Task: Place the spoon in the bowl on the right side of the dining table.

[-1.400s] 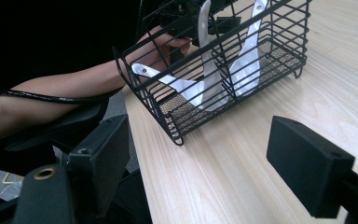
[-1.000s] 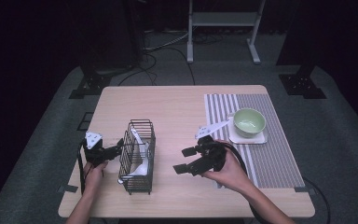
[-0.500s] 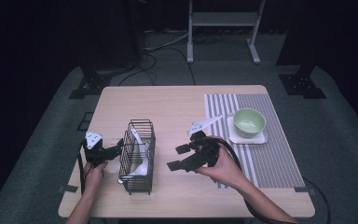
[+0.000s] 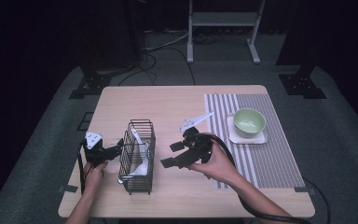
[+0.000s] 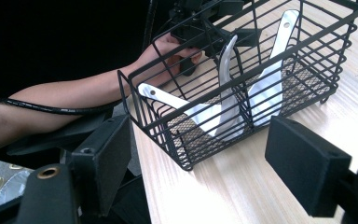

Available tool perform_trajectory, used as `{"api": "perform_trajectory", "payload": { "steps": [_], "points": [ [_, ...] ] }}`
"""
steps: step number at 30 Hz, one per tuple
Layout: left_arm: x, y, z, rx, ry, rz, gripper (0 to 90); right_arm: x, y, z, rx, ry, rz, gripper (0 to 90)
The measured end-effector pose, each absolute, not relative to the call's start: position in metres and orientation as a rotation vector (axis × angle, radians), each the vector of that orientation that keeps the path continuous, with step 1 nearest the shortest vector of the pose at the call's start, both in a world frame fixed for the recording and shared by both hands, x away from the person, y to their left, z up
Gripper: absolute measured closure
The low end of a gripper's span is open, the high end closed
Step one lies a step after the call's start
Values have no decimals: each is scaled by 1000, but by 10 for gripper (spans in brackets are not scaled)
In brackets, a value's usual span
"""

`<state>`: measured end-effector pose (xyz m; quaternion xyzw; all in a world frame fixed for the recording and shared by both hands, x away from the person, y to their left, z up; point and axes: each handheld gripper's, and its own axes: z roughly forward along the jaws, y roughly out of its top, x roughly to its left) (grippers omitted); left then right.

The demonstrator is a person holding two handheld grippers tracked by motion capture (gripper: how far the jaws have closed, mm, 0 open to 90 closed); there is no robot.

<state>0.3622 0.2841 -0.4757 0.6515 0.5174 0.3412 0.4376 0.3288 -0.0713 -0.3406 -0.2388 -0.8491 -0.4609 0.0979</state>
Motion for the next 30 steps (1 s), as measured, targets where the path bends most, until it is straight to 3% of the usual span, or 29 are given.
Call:
{"api": "perform_trajectory", "payload": {
  "steps": [30],
  "points": [
    [362,284,-476,1619,1285,847,16,341,-47,-337,-728,-2524,-1329,238]
  ]
}}
